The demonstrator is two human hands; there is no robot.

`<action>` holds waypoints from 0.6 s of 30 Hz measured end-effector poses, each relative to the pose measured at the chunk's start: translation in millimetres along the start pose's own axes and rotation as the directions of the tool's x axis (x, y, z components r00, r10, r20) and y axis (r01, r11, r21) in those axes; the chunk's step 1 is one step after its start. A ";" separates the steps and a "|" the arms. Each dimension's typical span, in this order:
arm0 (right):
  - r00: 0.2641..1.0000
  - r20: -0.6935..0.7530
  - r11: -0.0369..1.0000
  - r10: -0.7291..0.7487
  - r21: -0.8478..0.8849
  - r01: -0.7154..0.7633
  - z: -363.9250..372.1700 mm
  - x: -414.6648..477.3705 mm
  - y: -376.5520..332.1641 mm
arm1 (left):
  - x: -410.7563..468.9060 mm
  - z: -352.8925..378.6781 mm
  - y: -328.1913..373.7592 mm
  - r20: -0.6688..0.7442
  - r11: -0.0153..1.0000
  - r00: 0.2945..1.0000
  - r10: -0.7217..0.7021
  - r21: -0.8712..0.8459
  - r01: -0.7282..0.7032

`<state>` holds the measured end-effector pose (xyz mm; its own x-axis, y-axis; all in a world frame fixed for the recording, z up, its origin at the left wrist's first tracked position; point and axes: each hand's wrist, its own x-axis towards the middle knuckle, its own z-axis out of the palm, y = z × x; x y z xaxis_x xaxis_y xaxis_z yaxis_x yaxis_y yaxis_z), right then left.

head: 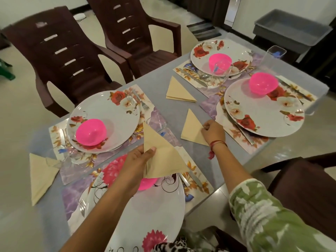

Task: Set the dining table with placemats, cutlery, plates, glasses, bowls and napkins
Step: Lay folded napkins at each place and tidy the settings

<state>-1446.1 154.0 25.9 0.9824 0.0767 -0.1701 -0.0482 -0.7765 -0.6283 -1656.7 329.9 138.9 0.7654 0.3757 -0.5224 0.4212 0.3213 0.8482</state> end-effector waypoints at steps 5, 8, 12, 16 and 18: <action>0.987 -0.158 0.986 -0.034 0.157 0.059 -11.8 -18.0 -2.2 | -7.1 -0.3 -0.5 0.023 1.000 1.000 -0.020 0.023 0.020; 0.952 -0.305 0.920 -0.016 0.368 0.133 -23.9 -51.3 -24.4 | -16.7 -5.9 -2.9 0.039 0.999 0.999 -0.021 0.033 0.019; 0.899 -0.421 0.736 -0.120 0.571 0.365 -38.6 -128.7 -67.3 | -35.4 -18.5 -3.5 0.093 1.000 0.996 -0.009 0.016 0.008; 0.900 -0.369 0.600 -0.234 0.674 0.432 -37.7 -214.0 -104.5 | -59.7 -46.4 -4.3 0.154 0.998 0.986 0.067 -0.009 -0.066; 0.909 -0.309 0.611 -0.279 0.674 0.416 -27.2 -250.2 -119.3 | -74.2 -67.3 -5.1 0.182 0.993 0.976 0.116 -0.020 -0.114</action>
<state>-1681.3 210.4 164.1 0.9623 0.0936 0.2554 0.2583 -0.0208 -0.9658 -1748.4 358.8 167.5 0.8847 0.2460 -0.3959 0.3213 0.2933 0.9004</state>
